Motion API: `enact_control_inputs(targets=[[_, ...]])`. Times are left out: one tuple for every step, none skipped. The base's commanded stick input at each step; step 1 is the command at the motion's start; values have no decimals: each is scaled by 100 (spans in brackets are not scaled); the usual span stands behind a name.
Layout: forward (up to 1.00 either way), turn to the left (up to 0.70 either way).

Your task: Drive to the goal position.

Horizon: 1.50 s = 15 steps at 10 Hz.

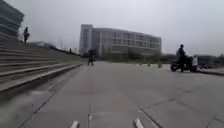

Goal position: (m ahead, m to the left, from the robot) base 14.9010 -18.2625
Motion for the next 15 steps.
enact_control_inputs(targets=[[85, 0], [85, 0], [85, 0], [85, 0], [85, 0], [85, 0], [85, 0], [85, 0], [85, 0], [85, 0], [85, -24], [85, -33], [85, -34], [85, -34], [85, -29]])
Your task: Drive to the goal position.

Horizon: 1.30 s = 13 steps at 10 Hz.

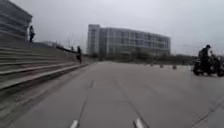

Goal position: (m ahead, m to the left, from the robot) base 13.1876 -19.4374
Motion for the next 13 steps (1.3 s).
enact_control_inputs(targets=[[85, -29], [85, -29], [85, -27], [85, -20], [85, -19], [85, -19], [85, -21], [85, -22], [85, -14], [85, -6], [85, 0], [85, -4], [85, -15]])
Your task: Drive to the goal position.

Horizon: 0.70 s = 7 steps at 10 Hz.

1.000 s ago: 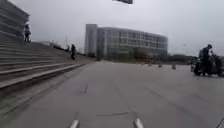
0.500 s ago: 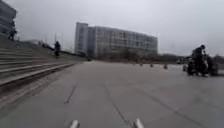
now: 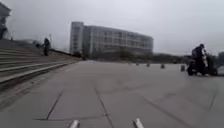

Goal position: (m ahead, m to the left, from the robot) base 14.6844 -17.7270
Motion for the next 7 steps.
enact_control_inputs(targets=[[85, -15], [85, -15], [85, -15], [85, -15], [85, -15], [85, -15], [85, -15]])
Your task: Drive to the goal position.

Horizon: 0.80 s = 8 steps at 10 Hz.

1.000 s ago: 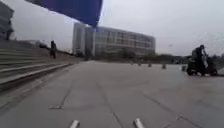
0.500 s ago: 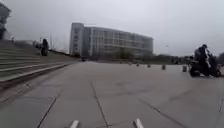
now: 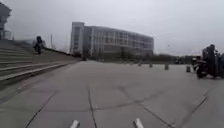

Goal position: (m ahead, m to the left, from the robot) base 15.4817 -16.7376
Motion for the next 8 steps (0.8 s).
enact_control_inputs(targets=[[85, -16], [85, -20], [85, -22], [85, -22], [85, -22], [85, -23], [85, -31], [85, -33]])
